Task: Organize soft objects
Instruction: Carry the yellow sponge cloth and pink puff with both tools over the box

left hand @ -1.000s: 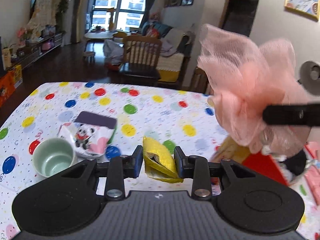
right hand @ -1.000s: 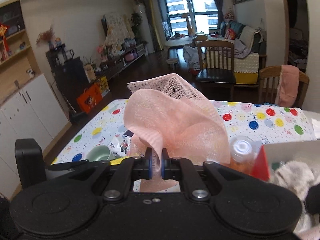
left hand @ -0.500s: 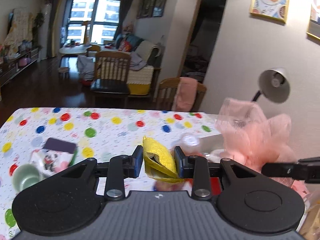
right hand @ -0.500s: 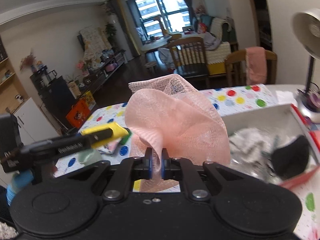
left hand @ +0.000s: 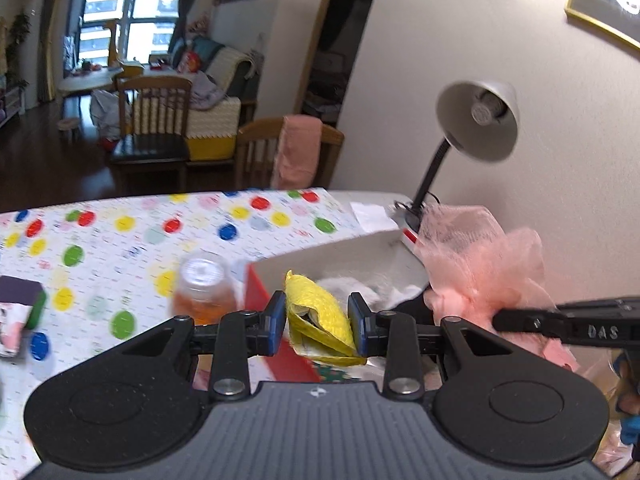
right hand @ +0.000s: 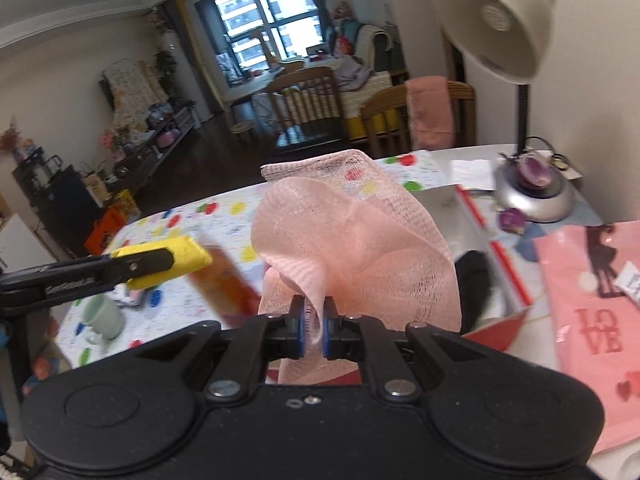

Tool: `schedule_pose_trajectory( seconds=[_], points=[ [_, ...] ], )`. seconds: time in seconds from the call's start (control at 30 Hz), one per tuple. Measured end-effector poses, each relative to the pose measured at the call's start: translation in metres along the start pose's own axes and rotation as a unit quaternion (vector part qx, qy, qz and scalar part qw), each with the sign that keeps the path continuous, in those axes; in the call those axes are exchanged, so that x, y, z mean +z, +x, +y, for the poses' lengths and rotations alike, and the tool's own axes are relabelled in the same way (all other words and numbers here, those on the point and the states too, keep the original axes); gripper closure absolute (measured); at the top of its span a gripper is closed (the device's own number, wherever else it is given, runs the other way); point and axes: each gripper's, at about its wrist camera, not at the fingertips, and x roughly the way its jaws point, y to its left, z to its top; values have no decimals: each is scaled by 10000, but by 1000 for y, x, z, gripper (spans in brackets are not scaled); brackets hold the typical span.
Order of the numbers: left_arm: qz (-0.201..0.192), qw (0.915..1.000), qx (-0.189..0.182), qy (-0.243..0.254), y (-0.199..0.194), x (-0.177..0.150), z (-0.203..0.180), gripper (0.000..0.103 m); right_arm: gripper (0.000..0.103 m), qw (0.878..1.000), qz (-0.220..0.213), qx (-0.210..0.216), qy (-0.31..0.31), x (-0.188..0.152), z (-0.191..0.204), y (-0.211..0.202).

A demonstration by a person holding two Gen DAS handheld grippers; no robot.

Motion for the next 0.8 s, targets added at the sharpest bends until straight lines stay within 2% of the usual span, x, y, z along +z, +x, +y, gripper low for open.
schedule_pose_trajectory(
  seconds=[0.27, 0.6, 0.8],
  points=[
    [541, 9983, -187, 116, 50, -8, -49, 70, 96, 9999, 157, -35, -24, 15, -49, 18],
    [1142, 9920, -427, 332, 107, -20, -94, 70, 96, 9987, 481, 15, -149, 35, -73, 65],
    [1324, 9890, -376, 543, 143, -23, -110, 70, 96, 9965, 826, 39, -117, 37, -83, 104]
  ],
)
